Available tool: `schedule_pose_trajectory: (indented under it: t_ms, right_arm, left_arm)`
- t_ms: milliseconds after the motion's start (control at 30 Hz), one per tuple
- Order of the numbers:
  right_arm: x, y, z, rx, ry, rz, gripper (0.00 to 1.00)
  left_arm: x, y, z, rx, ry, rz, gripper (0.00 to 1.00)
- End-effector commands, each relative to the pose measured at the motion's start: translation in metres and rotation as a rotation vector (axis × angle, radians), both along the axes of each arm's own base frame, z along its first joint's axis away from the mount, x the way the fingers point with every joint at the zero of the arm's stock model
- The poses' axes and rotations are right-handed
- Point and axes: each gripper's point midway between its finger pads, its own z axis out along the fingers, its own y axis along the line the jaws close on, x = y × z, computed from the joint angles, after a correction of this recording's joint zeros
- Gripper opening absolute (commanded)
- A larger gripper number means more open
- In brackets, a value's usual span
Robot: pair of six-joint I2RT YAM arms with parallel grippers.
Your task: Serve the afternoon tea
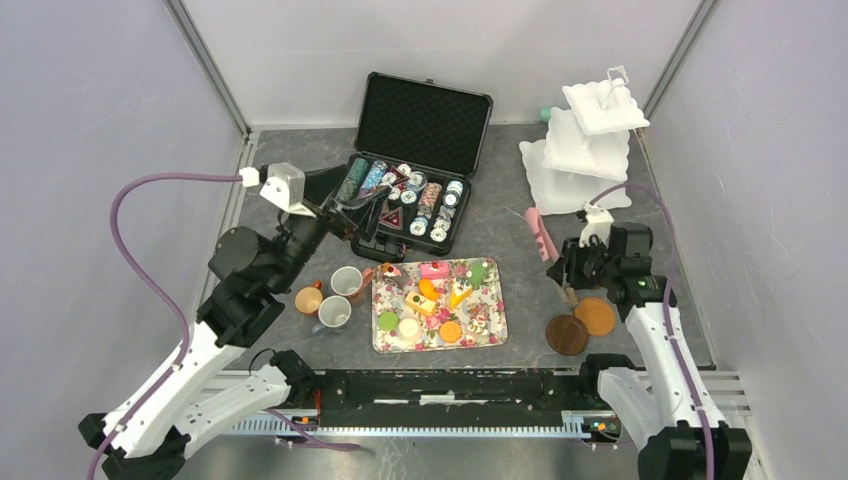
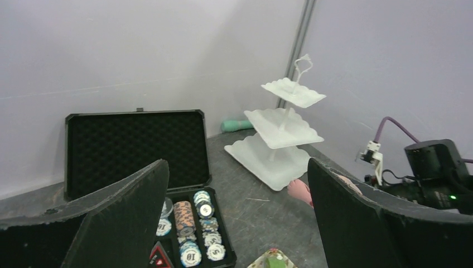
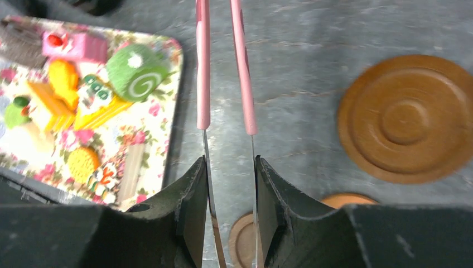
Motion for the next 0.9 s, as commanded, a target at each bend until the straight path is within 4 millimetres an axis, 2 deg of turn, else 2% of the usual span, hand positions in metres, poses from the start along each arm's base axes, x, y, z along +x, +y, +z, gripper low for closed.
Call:
schedule_pose_trajectory:
  t_ms: [0,133,300,467,567,667,767,867]
  right_arm:
    - [0.001,0.038,0.009,0.029,-0.038,0.164,0.37]
    - [0.036,0.05,0.004,0.0,-0.099,0.124,0.38]
    - [0.076,0.068,-0.027,-0.115,-0.131,0.098,0.4]
    - [0.12,0.062,-0.05,-0.202,-0.184,0.005,0.43]
    - [0.134,0.062,-0.061,-0.222,-0.205,-0.003,0.52]
    - [0.132,0.068,-0.075,-0.21,-0.192,0.029,0.61]
    - [0.115,0.066,-0.087,-0.207,-0.171,0.04,0.74]
    - [0.094,0.056,-0.095,-0.209,-0.181,0.021,0.98]
  left_arm:
    - [0.014,0.001,0.0,-0.012,0.014,0.006,1.0]
    - [0.024,0.005,-0.007,0.009,0.029,0.051,1.0]
    - [0.028,0.005,-0.012,0.028,0.038,0.068,1.0]
    - [0.025,0.004,-0.009,0.02,0.033,0.049,1.0]
    - [0.024,0.004,-0.008,0.015,0.031,0.047,1.0]
    - [0.021,0.004,-0.005,0.008,0.027,0.04,1.0]
    - [0.02,0.005,-0.004,0.003,0.024,0.04,1.0]
    - [0.017,0.006,-0.001,-0.008,0.019,0.029,1.0]
